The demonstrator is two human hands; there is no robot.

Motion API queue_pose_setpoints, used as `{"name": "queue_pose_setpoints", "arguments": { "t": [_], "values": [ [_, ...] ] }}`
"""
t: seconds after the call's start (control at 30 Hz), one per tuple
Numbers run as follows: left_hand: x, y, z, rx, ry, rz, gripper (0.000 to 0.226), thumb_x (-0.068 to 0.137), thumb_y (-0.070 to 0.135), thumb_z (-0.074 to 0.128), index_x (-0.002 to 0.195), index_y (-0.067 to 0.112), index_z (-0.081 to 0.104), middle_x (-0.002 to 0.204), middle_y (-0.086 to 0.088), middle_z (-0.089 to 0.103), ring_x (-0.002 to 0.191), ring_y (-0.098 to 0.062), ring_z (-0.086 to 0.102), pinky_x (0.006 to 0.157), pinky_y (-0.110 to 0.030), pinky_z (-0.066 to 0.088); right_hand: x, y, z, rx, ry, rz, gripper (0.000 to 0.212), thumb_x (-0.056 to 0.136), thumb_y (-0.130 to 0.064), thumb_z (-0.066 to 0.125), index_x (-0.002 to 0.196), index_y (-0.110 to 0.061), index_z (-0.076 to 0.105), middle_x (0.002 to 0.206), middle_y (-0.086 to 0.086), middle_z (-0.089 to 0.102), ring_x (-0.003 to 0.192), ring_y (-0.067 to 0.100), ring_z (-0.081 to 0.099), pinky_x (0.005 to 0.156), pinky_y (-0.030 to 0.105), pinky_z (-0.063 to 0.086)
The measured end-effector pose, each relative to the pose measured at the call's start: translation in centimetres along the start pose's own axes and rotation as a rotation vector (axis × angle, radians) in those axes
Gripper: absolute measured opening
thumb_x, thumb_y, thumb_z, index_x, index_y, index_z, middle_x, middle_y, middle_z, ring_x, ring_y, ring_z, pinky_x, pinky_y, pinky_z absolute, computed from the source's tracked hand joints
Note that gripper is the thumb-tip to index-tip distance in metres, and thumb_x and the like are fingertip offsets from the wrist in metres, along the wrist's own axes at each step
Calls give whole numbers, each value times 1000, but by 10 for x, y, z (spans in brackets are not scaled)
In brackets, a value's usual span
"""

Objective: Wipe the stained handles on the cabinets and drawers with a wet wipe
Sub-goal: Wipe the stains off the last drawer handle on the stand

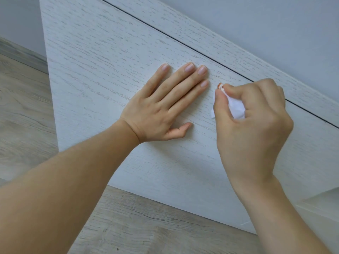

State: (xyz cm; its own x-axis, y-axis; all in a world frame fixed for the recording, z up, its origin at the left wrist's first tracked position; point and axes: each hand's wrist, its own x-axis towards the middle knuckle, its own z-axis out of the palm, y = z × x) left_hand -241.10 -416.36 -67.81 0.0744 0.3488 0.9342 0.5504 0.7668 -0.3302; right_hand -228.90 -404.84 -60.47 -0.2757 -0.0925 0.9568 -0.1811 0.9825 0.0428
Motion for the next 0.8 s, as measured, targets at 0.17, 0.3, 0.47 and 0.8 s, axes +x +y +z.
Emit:
{"name": "queue_pose_setpoints", "arguments": {
  "t": [0.17,0.3,0.47,0.8],
  "values": [
    [0,0,0,4,3,4,76,88,53,41,146,6,33,150,-11,31,141,-26,27,118,-41,12,1,-4,7,-2,-9,49,7,84,-4,67,79,0,65,78,16,61,72,32,54,67,27,36],
    [0,0,0,9,-2,9,75,89,53,39,147,5,32,150,-11,31,140,-27,28,118,-41,12,-2,2,2,-19,36,9,9,84,-3,67,75,0,65,74,16,59,68,31,53,64,27,35],
    [0,1,1,19,5,8,76,89,53,39,147,5,31,150,-12,33,141,-27,28,118,-41,12,-2,0,4,11,16,18,9,86,-6,68,79,0,66,78,16,61,71,31,54,67,29,38],
    [0,0,3,46,5,8,77,88,54,37,148,5,31,151,-12,30,143,-26,24,119,-41,11,3,2,11,22,-8,12,8,82,-3,66,77,1,62,78,17,60,74,33,55,66,36,41]
  ]
}}
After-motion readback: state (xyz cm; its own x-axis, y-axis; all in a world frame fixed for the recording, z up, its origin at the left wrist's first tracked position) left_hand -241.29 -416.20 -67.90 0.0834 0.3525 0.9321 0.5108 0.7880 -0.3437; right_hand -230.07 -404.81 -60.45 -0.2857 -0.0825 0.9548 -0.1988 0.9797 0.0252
